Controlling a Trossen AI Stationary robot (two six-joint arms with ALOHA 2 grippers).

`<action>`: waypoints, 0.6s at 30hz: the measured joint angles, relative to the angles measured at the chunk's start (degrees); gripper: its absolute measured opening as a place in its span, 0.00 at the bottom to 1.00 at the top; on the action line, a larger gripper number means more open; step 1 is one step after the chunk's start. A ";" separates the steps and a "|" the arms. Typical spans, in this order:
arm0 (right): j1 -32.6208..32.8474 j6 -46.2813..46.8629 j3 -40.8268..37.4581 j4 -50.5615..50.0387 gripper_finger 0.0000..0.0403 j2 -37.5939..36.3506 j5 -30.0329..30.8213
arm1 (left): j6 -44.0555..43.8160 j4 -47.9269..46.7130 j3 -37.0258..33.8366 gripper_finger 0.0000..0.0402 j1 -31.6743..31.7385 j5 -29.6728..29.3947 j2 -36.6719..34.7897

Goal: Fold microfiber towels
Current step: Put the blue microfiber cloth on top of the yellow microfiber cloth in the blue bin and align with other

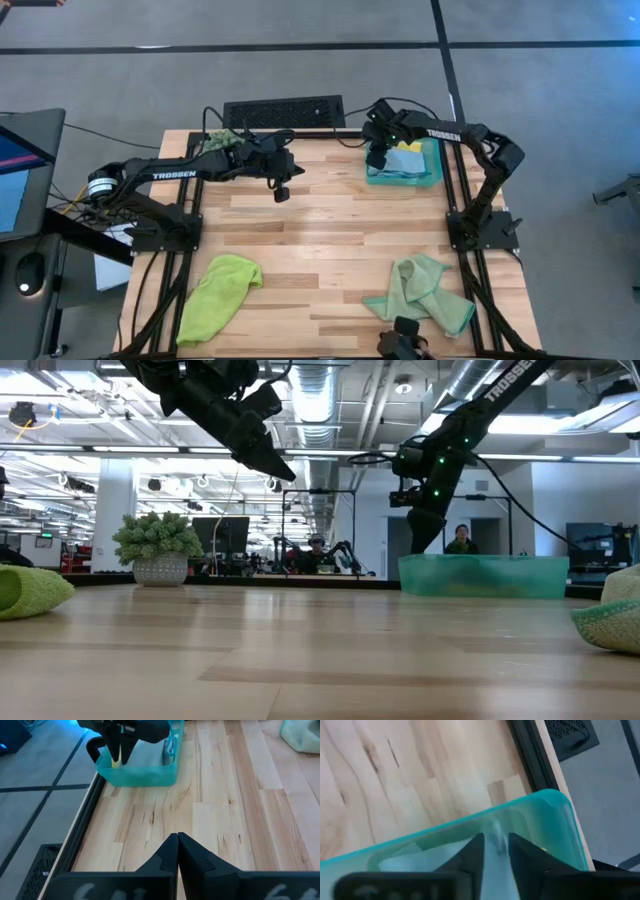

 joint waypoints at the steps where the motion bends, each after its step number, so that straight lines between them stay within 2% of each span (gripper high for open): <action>1: 0.13 0.00 0.21 -0.34 0.34 -0.02 0.19 | 0.01 -0.20 0.00 0.00 0.00 0.00 0.00; 6: -0.41 -0.40 5.30 -13.55 0.55 -1.23 0.18 | 0.46 -0.54 0.00 0.00 0.02 0.00 0.00; 9: -2.62 0.80 7.01 -22.69 0.63 -3.13 1.80 | 0.98 -0.47 0.00 0.00 0.02 -0.02 0.00; 12: -6.88 3.41 6.42 -25.75 0.66 -5.04 4.78 | 1.07 -0.45 0.00 0.00 0.02 0.00 0.00; 18: -14.53 9.29 5.75 -28.04 0.65 -2.39 5.08 | 1.09 -0.56 0.00 0.00 0.02 0.00 0.00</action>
